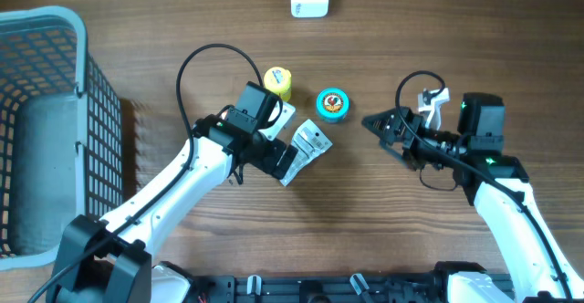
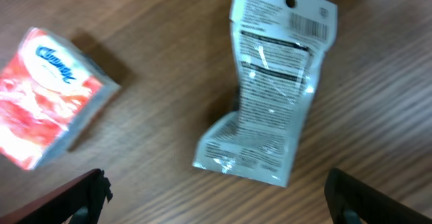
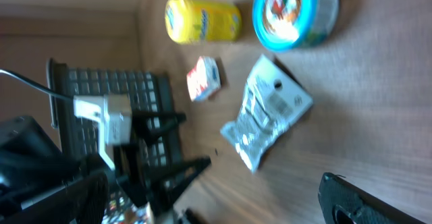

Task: Scan the item barcode

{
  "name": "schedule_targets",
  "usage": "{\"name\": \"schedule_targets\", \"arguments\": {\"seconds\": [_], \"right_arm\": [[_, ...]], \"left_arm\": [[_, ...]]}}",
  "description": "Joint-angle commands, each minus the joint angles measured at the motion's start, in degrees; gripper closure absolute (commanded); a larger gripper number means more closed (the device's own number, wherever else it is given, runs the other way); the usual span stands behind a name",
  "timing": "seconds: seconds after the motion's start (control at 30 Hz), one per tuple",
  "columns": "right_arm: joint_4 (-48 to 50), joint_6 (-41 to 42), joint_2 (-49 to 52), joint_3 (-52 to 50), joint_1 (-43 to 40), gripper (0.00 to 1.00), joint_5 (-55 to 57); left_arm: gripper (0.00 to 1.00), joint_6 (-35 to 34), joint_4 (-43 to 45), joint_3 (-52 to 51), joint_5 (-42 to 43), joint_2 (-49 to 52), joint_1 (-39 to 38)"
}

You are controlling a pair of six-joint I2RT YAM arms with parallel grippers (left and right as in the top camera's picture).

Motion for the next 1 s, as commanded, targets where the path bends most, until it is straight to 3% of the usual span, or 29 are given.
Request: {"name": "schedule_targets", "arguments": {"seconds": [0.0, 0.23, 0.4, 0.57, 0.8, 0.97], "right_arm": [[-4.2, -0.2, -0.3, 0.5, 0.2, 0.00, 2.0], [-10.6, 2.6, -0.3, 1.0, 0.2, 0.00, 14.4], [-17.3, 6.5, -0.3, 7.4, 2.7, 0.00, 22.8], [-28.5, 18.3, 0.2, 16.6, 10.6, 0.00, 38.4], [-28.9, 31.4, 6.9, 18.4, 18.8, 0.00, 38.8], [-25.7, 30.8, 16.4, 18.4, 22.6, 0.00, 32.9]], "left_arm": [[0.00, -1.4, 1.4, -0.3, -5.9, -0.3, 2.6], [0.00, -4.1, 4.4, -0.3, -2.4, -7.6, 7.4], [0.00, -5.9, 4.9, -0.3, -3.4, -14.4, 7.4], [0.00, -5.9, 5.3, -0.3, -3.4, -20.9, 7.6], [0.00, -8.4, 9.2, -0.3, -3.4, -28.5, 11.8], [0.00, -8.5, 8.2, -0.3, -3.4, -30.5, 14.7]]}}
